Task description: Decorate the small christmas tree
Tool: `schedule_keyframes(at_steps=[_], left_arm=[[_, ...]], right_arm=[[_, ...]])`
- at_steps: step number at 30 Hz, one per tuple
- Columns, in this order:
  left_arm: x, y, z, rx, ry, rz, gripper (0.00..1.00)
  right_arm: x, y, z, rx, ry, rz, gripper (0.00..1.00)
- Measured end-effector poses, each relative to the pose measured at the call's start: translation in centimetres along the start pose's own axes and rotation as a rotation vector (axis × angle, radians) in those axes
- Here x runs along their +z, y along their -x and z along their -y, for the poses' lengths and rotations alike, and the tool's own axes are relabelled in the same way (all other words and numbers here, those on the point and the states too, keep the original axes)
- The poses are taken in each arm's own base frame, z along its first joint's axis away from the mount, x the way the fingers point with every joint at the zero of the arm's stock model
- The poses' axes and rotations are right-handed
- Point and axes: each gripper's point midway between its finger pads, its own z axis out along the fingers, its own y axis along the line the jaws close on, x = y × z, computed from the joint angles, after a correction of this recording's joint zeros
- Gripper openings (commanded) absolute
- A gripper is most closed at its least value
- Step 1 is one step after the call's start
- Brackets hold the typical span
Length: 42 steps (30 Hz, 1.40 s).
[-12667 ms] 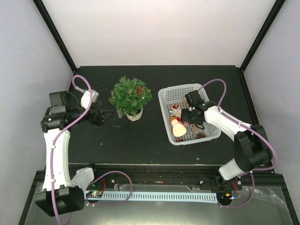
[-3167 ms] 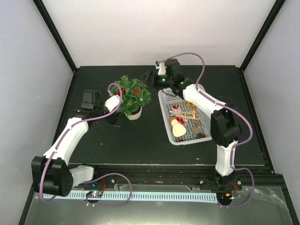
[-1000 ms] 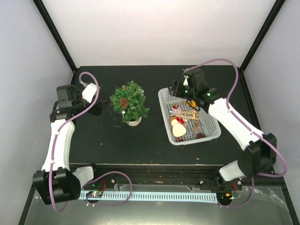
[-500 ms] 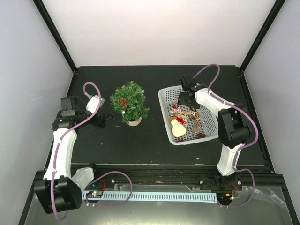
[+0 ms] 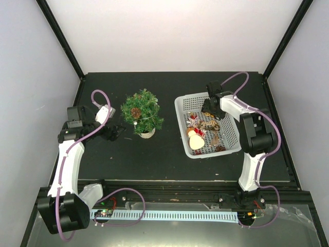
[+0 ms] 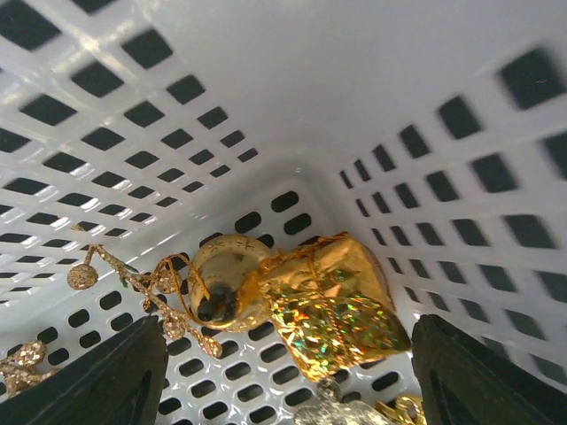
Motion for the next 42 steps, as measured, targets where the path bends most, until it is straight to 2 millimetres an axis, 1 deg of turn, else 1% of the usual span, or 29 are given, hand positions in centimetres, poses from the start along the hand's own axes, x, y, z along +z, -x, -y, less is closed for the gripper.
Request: schedule_keyframes(at_steps=[2,5,11,17,20,25,29,35,36,39,42], left_arm=[[0.0,0.0,0.1,0.0,-0.003,0.002,0.9],[0.0,0.1,0.1,0.0,-0.007,0.003,0.9],[0.0,0.1,0.2,0.0,-0.01,0.005,0.9],[0.0,0.1,0.2,0.0,-0.013,0.007,0.9],[0.0,0.1,0.2,0.001,-0.012,0.007,0.91],[0.0,0.1,0.2,0.001,-0.013,0.007,0.91],[0.0,0.1,0.2,0.001,-0.013,0.007,0.91],[0.0,0.1,0.2,0.0,-0.013,0.007,0.91],[0.0,0.1,0.2,0.001,-0.013,0.008,0.91],[0.0,0.1,0.2,0.001,-0.012,0.008,0.91],[-0.1,0.1,0.2,0.0,-0.011,0.008,0.92]], right_arm=[[0.6,-0.2,-0.2,0.004,0.011,-0.012,0.71],[1.3,-0.3,-0.2,0.011,0.021,-0.022,0.61],[1.8,-0.6,0.1,0.03,0.033,-0.02,0.43],[2.0,-0.7,0.1,0.032,0.036,-0.019,0.38],[1.9,-0.8,0.0,0.032,0.043,-0.019,0.33],[1.2,-1.3,0.2,0.031,0.056,-0.021,0.3],[-0.6,-1.0,0.2,0.034,0.081,0.001,0.3],[-4.6,-0.3,-0.4,0.014,0.131,0.061,0.3],[-5.5,-0.3,-0.7,0.002,0.141,0.073,0.3],[-9.0,-0.6,-2.4,-0.061,0.186,0.128,0.3],[-13.6,-1.7,-5.1,-0.158,0.265,0.19,0.31]])
